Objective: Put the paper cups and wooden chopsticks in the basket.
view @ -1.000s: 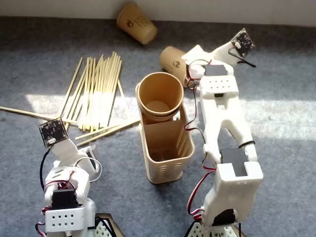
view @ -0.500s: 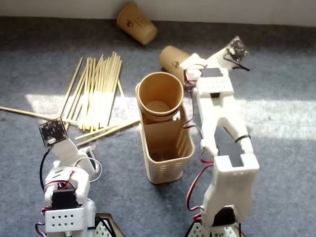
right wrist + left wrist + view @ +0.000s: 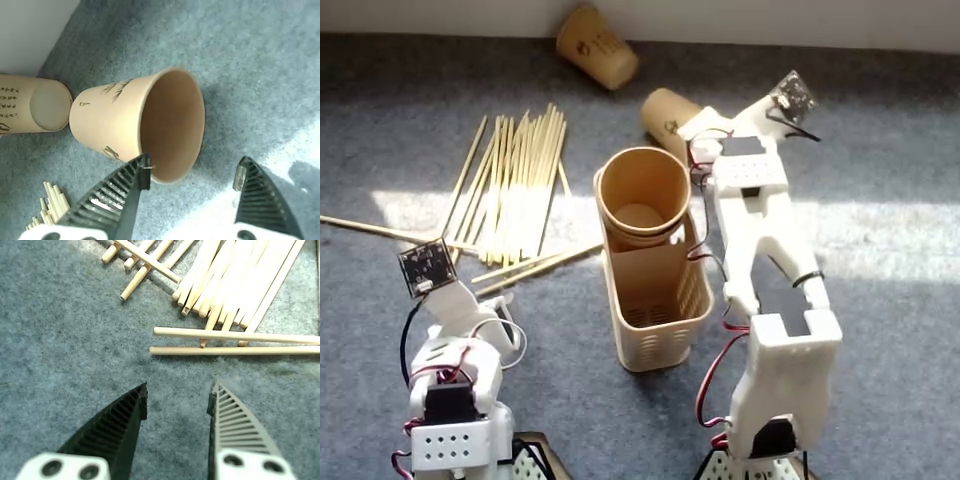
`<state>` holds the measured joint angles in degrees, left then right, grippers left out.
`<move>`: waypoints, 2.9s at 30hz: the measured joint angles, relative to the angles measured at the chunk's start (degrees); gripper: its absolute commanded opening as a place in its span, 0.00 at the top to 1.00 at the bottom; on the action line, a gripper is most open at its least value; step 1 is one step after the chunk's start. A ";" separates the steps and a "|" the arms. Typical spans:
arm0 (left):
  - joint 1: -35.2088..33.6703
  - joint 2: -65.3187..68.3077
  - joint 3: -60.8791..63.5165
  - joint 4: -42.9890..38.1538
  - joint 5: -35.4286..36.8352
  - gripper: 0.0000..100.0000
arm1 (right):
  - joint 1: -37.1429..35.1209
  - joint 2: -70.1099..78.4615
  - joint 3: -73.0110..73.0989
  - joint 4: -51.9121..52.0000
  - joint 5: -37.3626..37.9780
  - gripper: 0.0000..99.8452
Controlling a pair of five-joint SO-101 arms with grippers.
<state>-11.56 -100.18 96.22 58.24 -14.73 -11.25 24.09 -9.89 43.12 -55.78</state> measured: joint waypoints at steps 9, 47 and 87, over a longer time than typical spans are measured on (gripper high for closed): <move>0.00 0.00 0.00 0.00 0.00 0.79 | 10.02 -10.46 -6.24 26.11 0.00 0.73; 1.05 0.00 0.00 0.00 0.00 0.79 | 21.10 -116.75 84.22 28.92 72.18 0.87; 1.05 0.00 0.00 0.00 0.00 0.79 | 38.33 -128.35 105.14 28.40 72.00 0.87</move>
<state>-10.51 -100.18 96.22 58.24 -14.73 27.08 -104.26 95.25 71.52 16.22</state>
